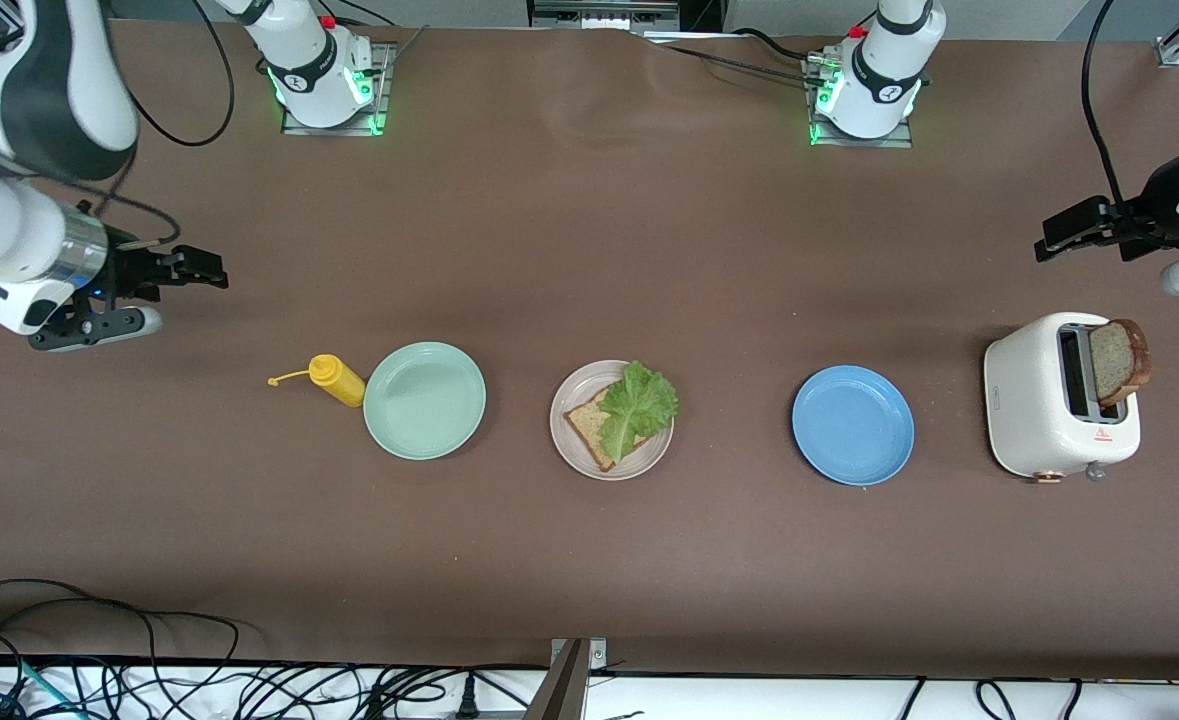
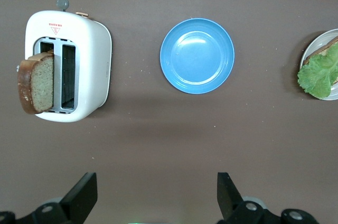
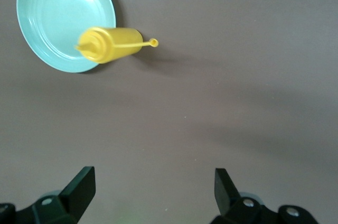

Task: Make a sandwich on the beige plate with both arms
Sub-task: 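Swing the right gripper around to the side of the mustard bottle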

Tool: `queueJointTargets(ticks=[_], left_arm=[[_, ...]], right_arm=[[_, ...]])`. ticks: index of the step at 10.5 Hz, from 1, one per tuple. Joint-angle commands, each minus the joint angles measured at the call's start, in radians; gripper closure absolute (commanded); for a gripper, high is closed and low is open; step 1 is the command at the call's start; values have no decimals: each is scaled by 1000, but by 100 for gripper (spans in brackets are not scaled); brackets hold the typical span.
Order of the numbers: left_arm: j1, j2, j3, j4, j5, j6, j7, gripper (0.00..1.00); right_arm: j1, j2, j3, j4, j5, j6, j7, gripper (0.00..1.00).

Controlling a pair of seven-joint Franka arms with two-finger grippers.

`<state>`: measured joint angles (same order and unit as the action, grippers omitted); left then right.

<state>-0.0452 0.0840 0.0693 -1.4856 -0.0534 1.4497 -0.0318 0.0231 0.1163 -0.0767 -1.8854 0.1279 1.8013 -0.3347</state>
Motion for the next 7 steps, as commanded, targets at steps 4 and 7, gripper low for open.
queueJointTargets(ticks=[4, 7], left_arm=[[10, 3, -6, 11, -13, 1, 21, 0], [10, 5, -6, 11, -13, 1, 21, 0]], right_arm=[[-67, 2, -28, -181, 212, 271, -474, 0], [-120, 74, -28, -182, 382, 296, -773, 0]])
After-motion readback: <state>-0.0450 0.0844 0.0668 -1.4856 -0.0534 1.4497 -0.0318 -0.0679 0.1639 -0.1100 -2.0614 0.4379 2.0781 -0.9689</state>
